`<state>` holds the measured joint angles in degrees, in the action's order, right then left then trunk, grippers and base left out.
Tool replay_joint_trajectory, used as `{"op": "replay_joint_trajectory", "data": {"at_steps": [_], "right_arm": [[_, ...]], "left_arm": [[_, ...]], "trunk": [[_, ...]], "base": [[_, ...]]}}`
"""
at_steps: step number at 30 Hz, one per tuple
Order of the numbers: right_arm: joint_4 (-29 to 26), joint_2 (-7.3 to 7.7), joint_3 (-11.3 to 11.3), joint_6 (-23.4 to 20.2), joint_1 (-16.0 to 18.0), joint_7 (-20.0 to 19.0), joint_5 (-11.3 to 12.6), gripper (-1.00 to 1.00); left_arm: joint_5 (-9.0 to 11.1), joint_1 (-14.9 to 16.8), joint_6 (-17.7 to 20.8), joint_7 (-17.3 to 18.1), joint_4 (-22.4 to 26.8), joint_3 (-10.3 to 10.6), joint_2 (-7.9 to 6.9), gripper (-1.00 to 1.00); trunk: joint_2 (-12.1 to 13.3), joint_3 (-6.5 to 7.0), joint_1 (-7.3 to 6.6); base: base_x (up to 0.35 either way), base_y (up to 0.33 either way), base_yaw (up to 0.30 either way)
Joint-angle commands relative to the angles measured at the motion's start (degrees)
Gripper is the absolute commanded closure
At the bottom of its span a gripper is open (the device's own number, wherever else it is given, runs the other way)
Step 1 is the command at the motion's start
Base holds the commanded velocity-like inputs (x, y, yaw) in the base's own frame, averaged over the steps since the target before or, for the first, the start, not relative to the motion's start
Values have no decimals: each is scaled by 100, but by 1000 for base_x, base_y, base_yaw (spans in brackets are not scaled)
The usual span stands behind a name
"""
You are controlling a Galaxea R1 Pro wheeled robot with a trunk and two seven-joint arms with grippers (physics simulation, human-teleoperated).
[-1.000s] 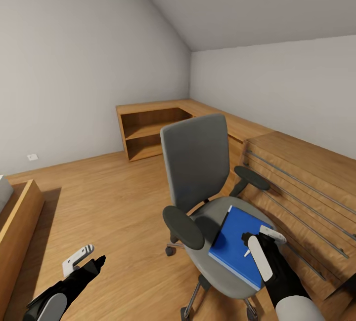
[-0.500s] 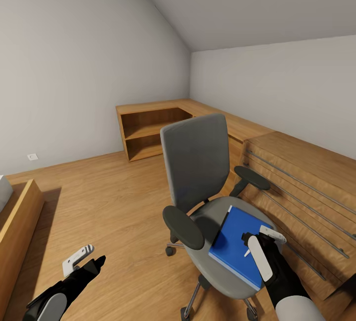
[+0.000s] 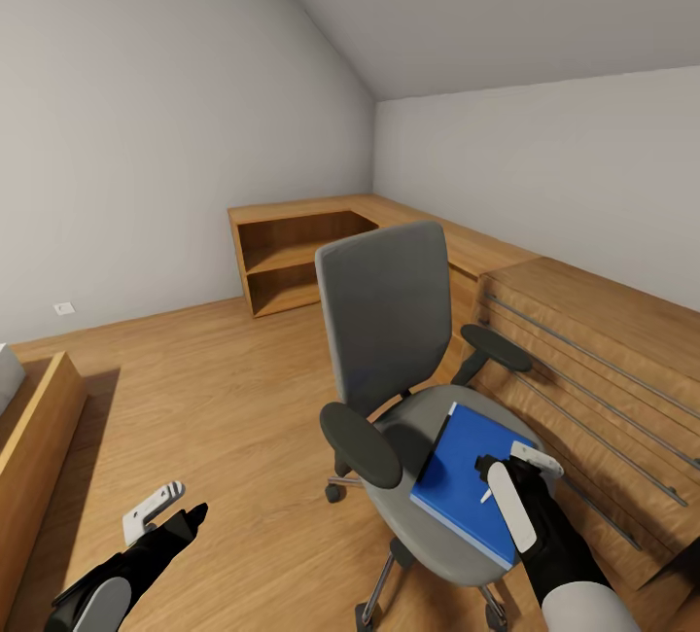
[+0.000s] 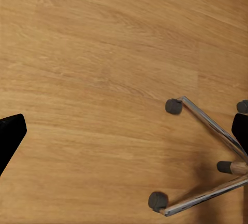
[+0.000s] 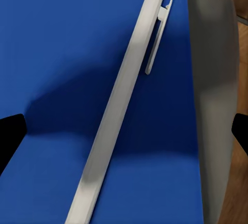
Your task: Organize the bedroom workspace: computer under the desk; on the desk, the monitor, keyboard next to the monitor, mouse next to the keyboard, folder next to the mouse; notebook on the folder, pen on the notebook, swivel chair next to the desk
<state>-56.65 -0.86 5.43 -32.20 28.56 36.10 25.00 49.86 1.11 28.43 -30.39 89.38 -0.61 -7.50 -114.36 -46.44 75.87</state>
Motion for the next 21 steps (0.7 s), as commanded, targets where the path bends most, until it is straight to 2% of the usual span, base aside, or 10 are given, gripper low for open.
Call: {"op": "replay_joint_trajectory", "data": {"at_steps": [1, 21], "right_arm": [[75, -1, 11, -30, 1, 37, 40, -100], [75, -2, 11, -118, 1, 37, 40, -100]], "left_arm": [[57, 3, 13, -46, 9, 0, -3, -100], [93, 3, 22, -37, 9, 0, -6, -100]], "trunk": [[-2, -7, 0], [-2, -7, 0]], "base": [[0, 0, 0], [0, 0, 0]]}}
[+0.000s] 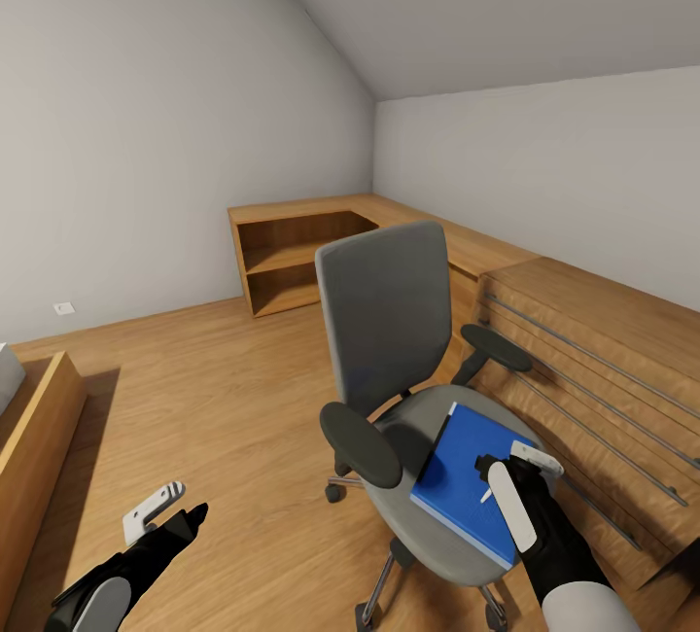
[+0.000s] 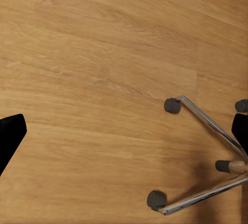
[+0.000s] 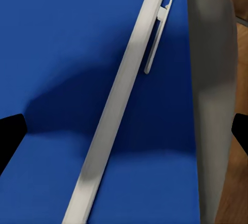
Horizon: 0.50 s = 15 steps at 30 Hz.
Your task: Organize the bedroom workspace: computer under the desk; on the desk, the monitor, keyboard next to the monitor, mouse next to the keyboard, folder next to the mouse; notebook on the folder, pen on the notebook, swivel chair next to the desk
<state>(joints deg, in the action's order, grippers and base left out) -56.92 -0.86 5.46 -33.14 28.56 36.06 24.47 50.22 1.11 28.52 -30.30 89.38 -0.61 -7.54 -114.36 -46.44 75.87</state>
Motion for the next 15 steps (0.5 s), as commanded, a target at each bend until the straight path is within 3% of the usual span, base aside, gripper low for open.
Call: {"op": "replay_joint_trajectory", "data": {"at_steps": [1, 7, 8, 15], "right_arm": [[103, -3, 8, -24, 0, 41, 93, -100], [103, -6, 8, -26, 0, 41, 93, -100], [103, -7, 8, -26, 0, 41, 93, 100], [103, -11, 8, -26, 0, 41, 93, 100]], "left_arm": [[57, 3, 13, -46, 9, 0, -2, -100], [58, 3, 13, -46, 9, 0, -2, -100], [58, 3, 13, -46, 9, 0, -2, -100], [58, 3, 13, -46, 9, 0, -2, -100]], "trunk": [[-2, -7, 0], [-2, -7, 0], [-2, -7, 0], [-2, -7, 0]], "base": [[0, 0, 0], [0, 0, 0], [0, 0, 0], [0, 0, 0]]}}
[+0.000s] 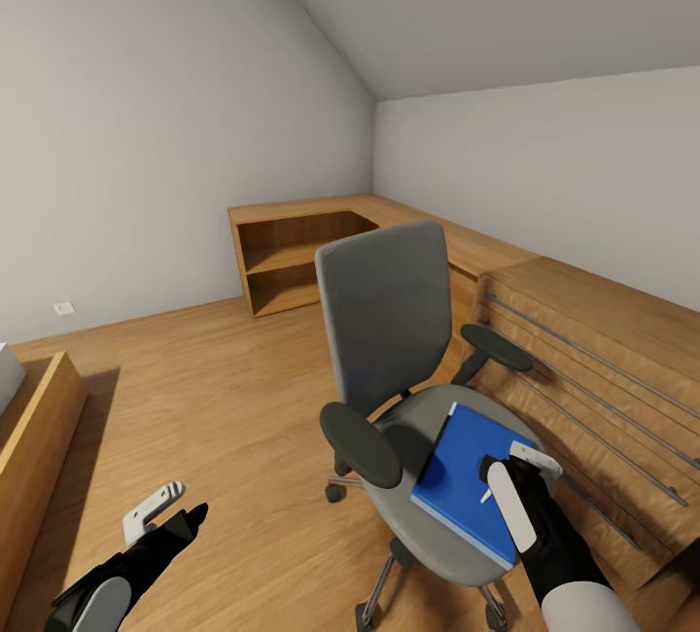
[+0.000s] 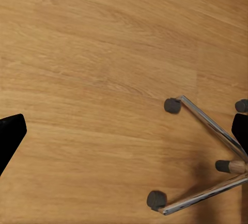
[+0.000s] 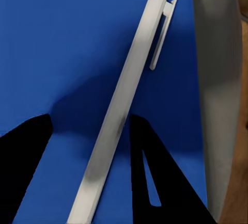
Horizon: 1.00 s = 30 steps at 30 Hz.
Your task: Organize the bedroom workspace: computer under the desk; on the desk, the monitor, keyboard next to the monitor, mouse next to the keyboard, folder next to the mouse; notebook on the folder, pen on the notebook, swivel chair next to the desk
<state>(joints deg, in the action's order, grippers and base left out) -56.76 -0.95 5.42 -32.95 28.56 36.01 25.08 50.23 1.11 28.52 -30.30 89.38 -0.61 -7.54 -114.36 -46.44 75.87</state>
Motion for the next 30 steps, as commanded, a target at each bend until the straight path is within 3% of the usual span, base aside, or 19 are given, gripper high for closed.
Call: {"op": "replay_joint_trajectory", "data": {"at_steps": [1, 30], "right_arm": [[86, -1, 12, -45, 1, 47, 32, 100], [-80, 1, 4, -62, 1, 47, 32, 100]], "left_arm": [[57, 3, 13, -46, 10, -1, -2, -100], [57, 3, 18, -46, 10, -2, -2, -100]], "trunk": [[-2, -7, 0], [-2, -7, 0]], "base": [[0, 0, 0], [0, 0, 0]]}}
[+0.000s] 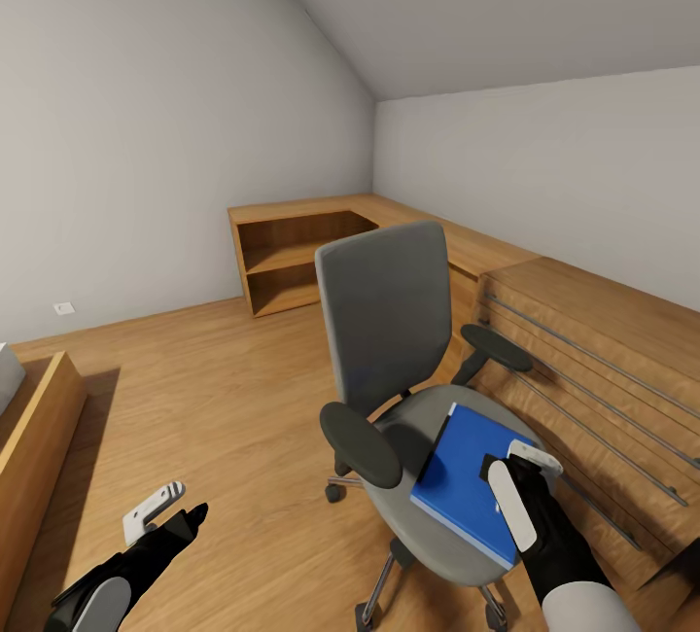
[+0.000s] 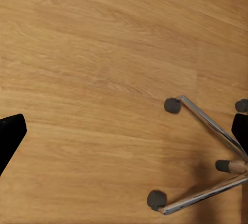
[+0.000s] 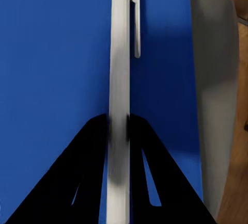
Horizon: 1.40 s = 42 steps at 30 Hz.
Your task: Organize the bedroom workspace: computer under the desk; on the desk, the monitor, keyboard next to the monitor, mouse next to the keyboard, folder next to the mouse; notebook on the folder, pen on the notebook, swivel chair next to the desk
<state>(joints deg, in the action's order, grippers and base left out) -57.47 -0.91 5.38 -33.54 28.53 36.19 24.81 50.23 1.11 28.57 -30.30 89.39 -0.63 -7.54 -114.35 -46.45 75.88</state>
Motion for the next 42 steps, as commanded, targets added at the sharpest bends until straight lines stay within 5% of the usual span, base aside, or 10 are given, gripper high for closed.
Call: {"op": "replay_joint_trajectory", "data": {"at_steps": [1, 9, 23, 42], "right_arm": [[-9, -2, 8, -3, 3, 29, 59, 100], [-9, -4, 7, -3, 3, 29, 59, 100], [-229, -2, 14, -121, 3, 30, 59, 100], [-1448, -33, 17, -425, -241, 41, 59, 100]], "left_arm": [[57, 3, 12, -46, 9, 0, -2, -100], [57, 3, 9, -39, 9, 1, -2, -100], [44, 3, 8, -37, 5, -1, -10, -100], [48, 3, 17, -37, -51, 1, -18, -100]], "trunk": [[-3, -6, -1], [-3, -6, -1], [559, 246, -308], [1321, 587, -725]], "base": [[0, 0, 0], [0, 0, 0], [0, 0, 0], [-126, 0, 0]]}}
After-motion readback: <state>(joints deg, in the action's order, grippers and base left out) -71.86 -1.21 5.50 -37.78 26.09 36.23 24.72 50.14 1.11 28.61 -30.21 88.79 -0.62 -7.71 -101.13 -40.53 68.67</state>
